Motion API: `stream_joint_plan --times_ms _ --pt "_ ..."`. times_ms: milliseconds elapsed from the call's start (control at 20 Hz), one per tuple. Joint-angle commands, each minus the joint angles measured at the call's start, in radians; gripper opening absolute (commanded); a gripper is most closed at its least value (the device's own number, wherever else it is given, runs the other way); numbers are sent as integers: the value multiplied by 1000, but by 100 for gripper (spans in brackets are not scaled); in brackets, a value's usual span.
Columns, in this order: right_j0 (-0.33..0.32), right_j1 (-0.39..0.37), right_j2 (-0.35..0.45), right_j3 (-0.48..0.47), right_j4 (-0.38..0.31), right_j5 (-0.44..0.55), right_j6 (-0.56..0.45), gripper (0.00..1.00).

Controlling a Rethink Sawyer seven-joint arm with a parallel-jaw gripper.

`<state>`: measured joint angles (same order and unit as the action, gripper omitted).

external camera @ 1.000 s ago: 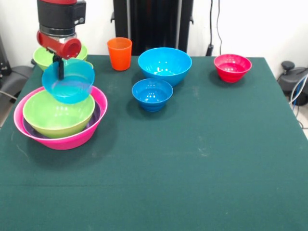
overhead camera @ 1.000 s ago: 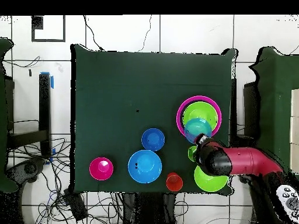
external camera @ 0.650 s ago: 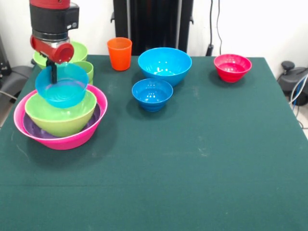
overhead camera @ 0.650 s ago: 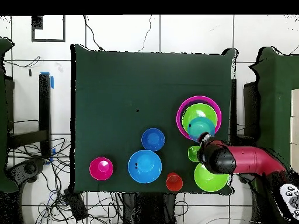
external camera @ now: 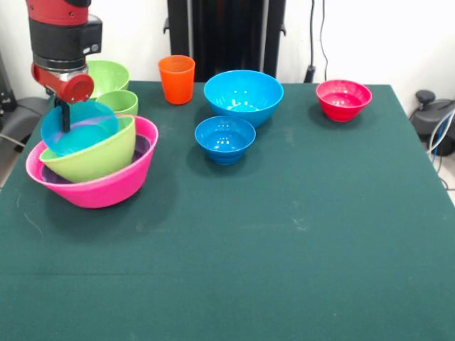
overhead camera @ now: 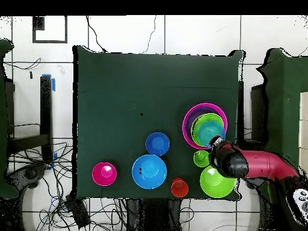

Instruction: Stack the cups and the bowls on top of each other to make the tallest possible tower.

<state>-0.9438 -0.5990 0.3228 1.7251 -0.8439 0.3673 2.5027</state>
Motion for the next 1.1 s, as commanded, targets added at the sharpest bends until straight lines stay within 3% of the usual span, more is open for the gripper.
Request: stream_joint_plan --times_ms 50,300,1100 --pt "15 125 37 -59 -114 15 -230 0" --pt "31 100 24 -34 -120 22 -196 0" --pt "73 -229 9 204 27 168 -179 0"
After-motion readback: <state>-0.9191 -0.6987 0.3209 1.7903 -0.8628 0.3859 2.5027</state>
